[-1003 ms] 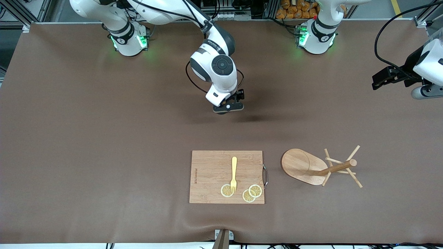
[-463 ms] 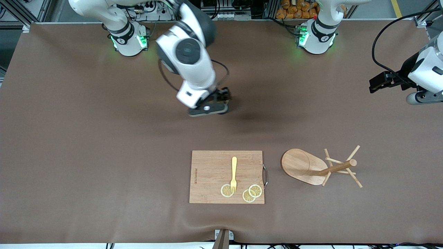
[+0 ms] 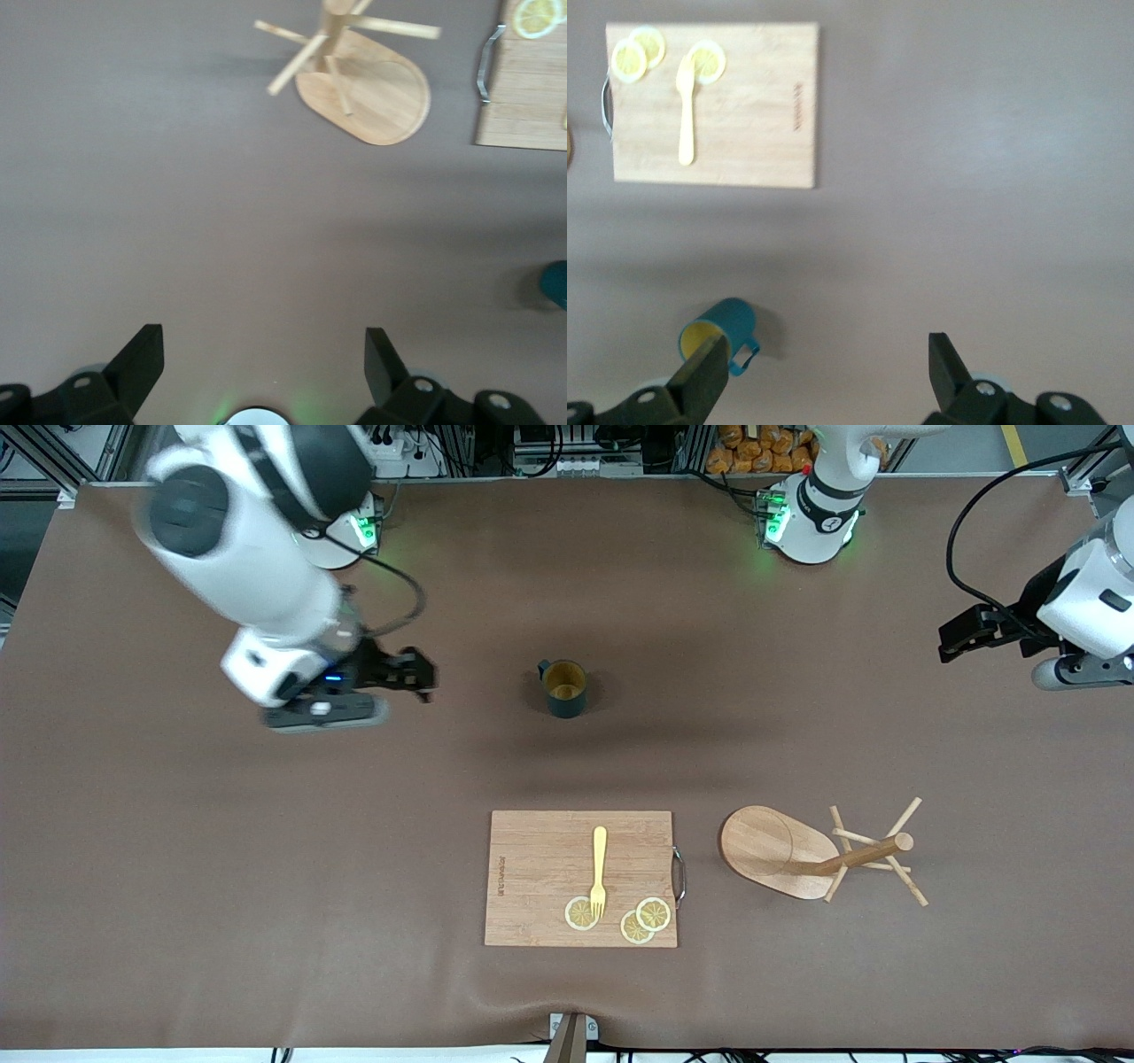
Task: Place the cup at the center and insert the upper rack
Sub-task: 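Withdraw the right gripper while the left gripper reaches toward the mug, then lower the left gripper onto the mug handle and close it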
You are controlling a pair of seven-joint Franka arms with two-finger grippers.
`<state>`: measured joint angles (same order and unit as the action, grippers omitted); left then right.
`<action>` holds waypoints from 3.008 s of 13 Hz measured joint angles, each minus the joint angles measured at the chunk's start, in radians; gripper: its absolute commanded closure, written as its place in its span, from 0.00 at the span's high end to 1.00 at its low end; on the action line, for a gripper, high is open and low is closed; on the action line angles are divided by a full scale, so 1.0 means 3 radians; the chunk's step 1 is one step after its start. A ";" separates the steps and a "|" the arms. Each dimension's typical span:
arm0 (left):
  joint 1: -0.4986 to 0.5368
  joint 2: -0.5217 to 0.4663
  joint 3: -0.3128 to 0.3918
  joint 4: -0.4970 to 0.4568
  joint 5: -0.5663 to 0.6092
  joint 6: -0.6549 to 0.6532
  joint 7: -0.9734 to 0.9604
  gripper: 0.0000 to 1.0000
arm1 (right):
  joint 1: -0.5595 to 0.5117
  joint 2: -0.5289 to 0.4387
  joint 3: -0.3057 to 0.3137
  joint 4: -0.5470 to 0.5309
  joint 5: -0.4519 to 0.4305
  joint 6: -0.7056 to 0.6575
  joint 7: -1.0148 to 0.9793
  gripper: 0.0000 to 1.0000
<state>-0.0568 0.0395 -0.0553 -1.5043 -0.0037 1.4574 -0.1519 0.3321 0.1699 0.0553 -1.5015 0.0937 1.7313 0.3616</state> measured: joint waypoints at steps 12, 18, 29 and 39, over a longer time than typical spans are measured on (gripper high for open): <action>-0.0845 0.0461 -0.1112 -0.0033 0.0170 0.1112 -0.2762 1.00 | -0.0975 -0.0489 -0.0570 -0.0039 -0.0258 -0.0530 -0.1567 1.00; -0.1771 0.1041 -0.1106 0.0223 0.1054 0.1246 -0.4361 1.00 | -0.0976 -0.0495 -0.0555 -0.0049 -0.0325 -0.0742 -0.1567 1.00; -0.2510 0.1629 -0.1090 0.0263 0.2050 0.1351 -0.6114 1.00 | -0.0976 -0.0494 -0.0530 -0.0139 -0.0325 -0.0744 -0.1567 1.00; -0.3376 0.2237 -0.0642 0.0264 0.2574 0.1029 -0.7227 0.94 | -0.0961 -0.0494 -0.0508 -0.0150 -0.0325 -0.0744 -0.1567 1.00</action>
<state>-1.0696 0.7104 -0.2479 -1.4251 0.7684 1.7660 -2.3200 0.0438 0.0216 -0.0971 -1.5466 -0.0038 1.5081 -0.1086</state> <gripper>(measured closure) 0.035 0.000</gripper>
